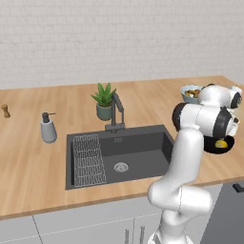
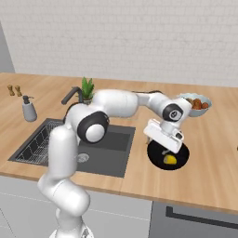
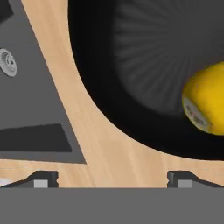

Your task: Pick the lemon from the sink and place it in the bowl. Then pick the bowl and place it in the microwave. Then close the microwave door and press the start button.

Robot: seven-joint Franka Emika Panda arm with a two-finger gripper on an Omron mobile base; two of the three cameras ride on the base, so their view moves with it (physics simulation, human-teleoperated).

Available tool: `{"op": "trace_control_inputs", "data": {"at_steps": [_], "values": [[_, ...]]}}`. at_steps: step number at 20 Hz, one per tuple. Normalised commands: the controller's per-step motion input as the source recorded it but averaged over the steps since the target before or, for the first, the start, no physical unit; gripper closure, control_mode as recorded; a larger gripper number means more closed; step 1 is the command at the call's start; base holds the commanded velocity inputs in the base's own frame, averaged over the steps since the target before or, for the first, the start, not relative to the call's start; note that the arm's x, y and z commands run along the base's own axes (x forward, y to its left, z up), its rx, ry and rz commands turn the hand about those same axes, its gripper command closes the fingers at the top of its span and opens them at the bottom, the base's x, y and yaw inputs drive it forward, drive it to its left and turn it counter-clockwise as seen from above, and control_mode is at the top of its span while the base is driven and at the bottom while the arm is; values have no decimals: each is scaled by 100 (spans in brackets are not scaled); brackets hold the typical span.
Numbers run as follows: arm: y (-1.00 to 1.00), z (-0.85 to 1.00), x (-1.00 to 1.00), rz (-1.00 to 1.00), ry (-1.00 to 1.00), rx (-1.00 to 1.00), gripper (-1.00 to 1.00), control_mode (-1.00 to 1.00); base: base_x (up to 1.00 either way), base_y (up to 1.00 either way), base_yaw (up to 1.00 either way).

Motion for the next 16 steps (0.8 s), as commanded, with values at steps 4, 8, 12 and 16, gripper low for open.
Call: {"op": "trace_control_inputs", "data": {"at_steps": [4,8,12,16], "values": [[56,2,13,27,0,0,-100,-100,0,0,0],[32,-5,36,35,0,0,-100,-100,0,0,0],[9,-8,47,37,0,0,-100,-100,0,0,0],[-19,-9,66,31,0,5,-100,-100,0,0,0]]}}
